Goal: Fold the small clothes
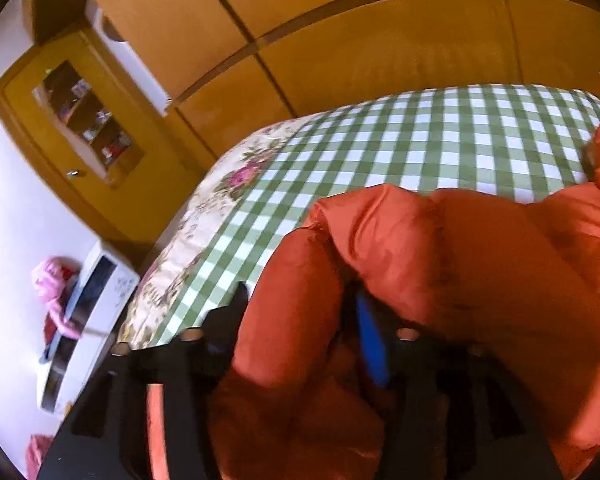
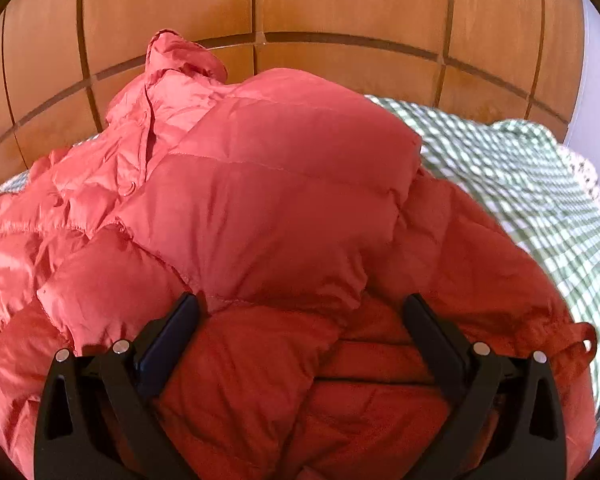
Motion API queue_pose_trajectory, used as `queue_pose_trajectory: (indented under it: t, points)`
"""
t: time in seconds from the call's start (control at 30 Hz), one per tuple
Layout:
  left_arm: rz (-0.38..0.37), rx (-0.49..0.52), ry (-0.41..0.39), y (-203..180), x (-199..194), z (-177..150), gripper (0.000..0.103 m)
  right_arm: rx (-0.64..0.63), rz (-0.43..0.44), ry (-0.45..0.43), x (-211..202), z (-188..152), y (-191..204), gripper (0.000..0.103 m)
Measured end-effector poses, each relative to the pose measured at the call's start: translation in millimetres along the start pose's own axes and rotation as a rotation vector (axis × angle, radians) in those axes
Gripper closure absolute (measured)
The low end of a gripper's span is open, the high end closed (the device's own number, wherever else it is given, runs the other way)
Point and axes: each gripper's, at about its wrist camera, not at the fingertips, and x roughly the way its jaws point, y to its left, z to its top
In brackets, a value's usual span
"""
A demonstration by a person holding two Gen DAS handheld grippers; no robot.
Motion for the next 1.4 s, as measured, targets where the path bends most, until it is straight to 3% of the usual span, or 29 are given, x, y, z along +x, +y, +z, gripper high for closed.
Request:
queue_pose_trajectory:
  t: [0.03, 0.1, 0.2, 0.33, 0.47, 0.53, 0.6, 0.67, 0.77, 0.9, 0.97, 1.03, 1.1, 1.13, 1.23, 1.4]
  points:
    - [-0.004, -0.016, 0.0, 4.0, -2.9, -2.5, 0.03, 0.007, 0.01, 0.002, 0.4, -0.3, -1.7, 0.002]
    - [-0.065, -0.051, 0.02, 13.7, -12.7, -7.6, 0.022, 0.012, 0.019, 0.002, -0.3, -1.1, -2.7, 0.002]
    - [-0.227, -0.181, 0.027, 34.9, -45.4, -14.3, 0.018, 0.014, 0.021, 0.005, -1.8, -2.5, 0.6, 0.002]
    - [-0.447, -0.357, -0.085, 49.1, -115.4, -24.1, 0.014, 0.015, 0.029, 0.018, -1.6, -1.1, 0.1, 0.002]
    - [-0.638, -0.334, -0.158, 11.8, -180.5, -35.0, 0.011, -0.023, 0.108, 0.064, -10.4, 7.7, -11.5, 0.002]
    - [-0.769, -0.282, -0.158, -19.8, -206.4, -45.1, 0.009, -0.038, 0.15, 0.02, -27.1, 9.2, -17.3, 0.002]
    - [-0.84, -0.23, -0.151, -49.7, -221.5, -55.3, 0.007, -0.085, 0.191, -0.067, -54.7, 8.3, -21.6, 0.002]
    - [-0.841, -0.14, -0.139, -86.3, -226.7, -69.1, 0.007, -0.156, 0.271, -0.103, -77.2, 5.4, -19.7, 0.002]
    - [-0.745, -0.05, -0.127, -118.9, -210.3, -90.8, 0.007, -0.262, 0.377, -0.104, -96.8, -3.9, -9.1, 0.002]
    - [-0.784, -0.077, -0.131, -116.4, -194.5, -98.1, 0.007, -0.396, 0.47, -0.056, -102.1, -23.6, 11.7, 0.005]
    - [-0.803, -0.098, -0.126, -112.1, -187.7, -97.4, 0.007, -0.46, 0.491, -0.024, -95.9, -34.2, 27.2, 0.014]
    - [-0.828, -0.112, -0.119, -109.5, -183.4, -95.9, 0.006, -0.527, 0.452, 0.003, -85.8, -41.8, 42.7, 0.022]
    - [-0.85, -0.126, -0.114, -107.2, -175.1, -92.6, 0.005, -0.59, 0.373, -0.014, -75.4, -46.6, 51.5, 0.045]
    - [-0.855, -0.128, -0.115, -107.1, -177.3, -93.0, 0.004, -0.586, 0.378, -0.004, -71.5, -45.1, 48.9, 0.047]
    - [-0.861, -0.133, -0.12, -107.1, -181.4, -95.5, 0.004, -0.481, 0.39, -0.005, -67.0, -25.8, 27.3, 0.079]
    - [-0.867, -0.142, -0.124, -104.5, -183.2, -99.8, 0.004, -0.222, 0.339, -0.066, -62.1, 17.5, -41.2, 0.089]
